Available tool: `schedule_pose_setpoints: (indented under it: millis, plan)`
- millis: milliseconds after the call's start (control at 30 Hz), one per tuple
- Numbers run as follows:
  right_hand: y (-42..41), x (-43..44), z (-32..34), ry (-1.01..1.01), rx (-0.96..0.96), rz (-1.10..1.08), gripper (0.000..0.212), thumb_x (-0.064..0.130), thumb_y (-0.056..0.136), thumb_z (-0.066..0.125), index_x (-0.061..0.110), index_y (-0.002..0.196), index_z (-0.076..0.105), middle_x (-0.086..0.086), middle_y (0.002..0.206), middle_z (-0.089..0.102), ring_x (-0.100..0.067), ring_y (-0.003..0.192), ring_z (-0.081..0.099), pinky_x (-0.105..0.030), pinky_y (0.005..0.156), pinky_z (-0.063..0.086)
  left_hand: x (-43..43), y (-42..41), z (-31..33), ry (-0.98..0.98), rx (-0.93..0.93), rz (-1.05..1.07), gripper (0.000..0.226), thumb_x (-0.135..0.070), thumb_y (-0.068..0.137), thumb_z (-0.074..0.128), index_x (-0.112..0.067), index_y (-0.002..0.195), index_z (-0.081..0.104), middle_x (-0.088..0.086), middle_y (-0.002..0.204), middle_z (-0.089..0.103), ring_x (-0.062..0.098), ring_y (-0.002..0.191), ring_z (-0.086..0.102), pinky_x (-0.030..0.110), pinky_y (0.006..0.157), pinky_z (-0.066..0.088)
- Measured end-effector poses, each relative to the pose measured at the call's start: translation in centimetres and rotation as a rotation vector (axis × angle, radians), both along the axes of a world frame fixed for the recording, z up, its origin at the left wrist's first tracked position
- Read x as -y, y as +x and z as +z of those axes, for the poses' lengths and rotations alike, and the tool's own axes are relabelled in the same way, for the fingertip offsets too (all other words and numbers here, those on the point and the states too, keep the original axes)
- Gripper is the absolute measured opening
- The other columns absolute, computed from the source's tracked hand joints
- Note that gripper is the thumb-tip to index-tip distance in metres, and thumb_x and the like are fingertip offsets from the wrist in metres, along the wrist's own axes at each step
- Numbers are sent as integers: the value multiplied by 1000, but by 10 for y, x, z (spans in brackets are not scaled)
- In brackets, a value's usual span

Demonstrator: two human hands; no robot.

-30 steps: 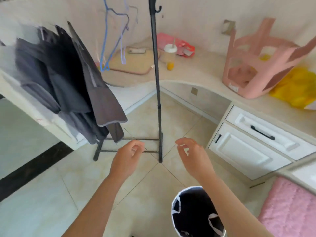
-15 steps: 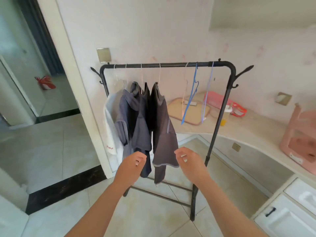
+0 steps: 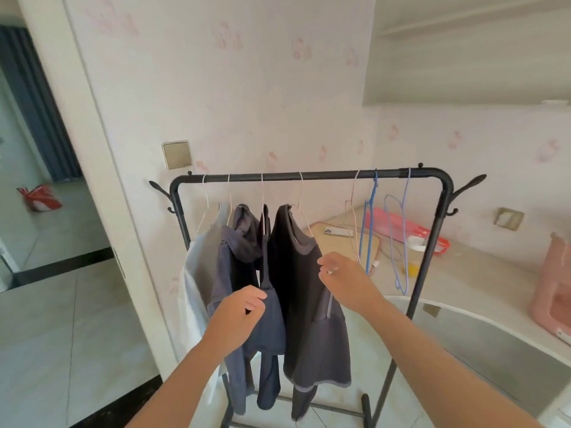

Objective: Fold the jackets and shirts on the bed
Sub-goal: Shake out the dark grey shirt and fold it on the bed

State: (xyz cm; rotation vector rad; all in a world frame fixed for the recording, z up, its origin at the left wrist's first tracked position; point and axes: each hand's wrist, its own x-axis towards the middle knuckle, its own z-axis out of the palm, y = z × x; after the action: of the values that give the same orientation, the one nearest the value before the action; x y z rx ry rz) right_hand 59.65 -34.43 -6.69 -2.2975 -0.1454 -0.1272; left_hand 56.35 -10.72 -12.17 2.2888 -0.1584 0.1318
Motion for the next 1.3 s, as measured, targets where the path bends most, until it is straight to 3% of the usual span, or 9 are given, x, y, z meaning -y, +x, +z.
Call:
schedule_pose_setpoints:
  millis: [133, 233, 333, 433, 500, 700, 867, 1033, 1300]
  plan:
    - [57, 5, 19, -35, 37, 22, 25, 19, 92, 54, 23, 117, 56, 9, 101, 58, -11, 86, 57, -15, 66, 39, 7, 57, 9, -52, 42, -38, 22, -11, 92, 55, -29, 105, 59, -12, 95, 67, 2, 87, 63, 14, 82, 46]
    - [100, 7, 26, -40, 57, -14, 33, 18, 91, 54, 20, 124, 56, 4, 112, 59, -15, 98, 58, -21, 77, 38, 19, 94, 18, -123, 29, -65, 25, 4, 92, 53, -13, 111, 56, -5, 94, 62, -12, 81, 60, 6, 72, 44]
    - [141, -1, 27, 27, 18, -34, 50, 14, 91, 54, 13, 140, 44, -4, 134, 51, -20, 117, 52, -23, 91, 37, 35, 136, 21, -199, -17, -39, 27, 0, 96, 50, -11, 121, 52, 0, 102, 60, -7, 74, 59, 5, 64, 43]
    - [173, -12, 24, 108, -78, -54, 59, 14, 93, 54, 12, 148, 32, -7, 139, 47, -23, 125, 47, -28, 99, 35, 49, 175, 21, -211, -74, 10, 40, -10, 98, 49, -17, 138, 44, -3, 133, 51, 2, 113, 52, 11, 92, 40]
    - [190, -18, 20, 172, -122, -73, 57, 13, 93, 53, 13, 146, 34, -6, 131, 54, -21, 118, 51, -25, 92, 37, 56, 201, 19, -225, -104, 34, 47, -11, 98, 49, -19, 143, 39, -1, 145, 43, 13, 133, 41, 26, 108, 36]
    - [216, -42, 4, 276, -122, -118, 34, 15, 95, 52, 13, 128, 50, -1, 76, 61, -11, 66, 57, -17, 62, 44, 53, 270, 23, -186, -78, 114, 51, -13, 98, 49, -17, 146, 34, 3, 151, 35, 21, 138, 35, 39, 115, 30]
    - [236, -62, 1, 234, 28, -256, 27, 29, 97, 50, 14, 117, 58, 11, 76, 52, -3, 69, 49, -22, 71, 36, 46, 316, 14, -182, -55, 44, 48, -16, 100, 43, -16, 147, 33, 3, 152, 35, 22, 139, 34, 37, 116, 28]
    - [252, -79, 11, 152, -33, -376, 45, 36, 100, 43, -1, 99, 69, -13, 92, 70, -26, 88, 63, -28, 71, 36, 48, 356, 24, -129, 35, -96, 44, -9, 101, 36, -12, 145, 35, 6, 151, 37, 23, 139, 33, 30, 114, 23]
    - [246, -77, 28, 200, 24, -586, 37, 32, 97, 43, 18, 84, 75, 7, 50, 47, -9, 52, 44, -29, 57, 30, 48, 389, 18, -153, 223, -263, 28, -17, 102, 39, -14, 125, 56, 4, 128, 56, 19, 123, 47, 25, 106, 30]
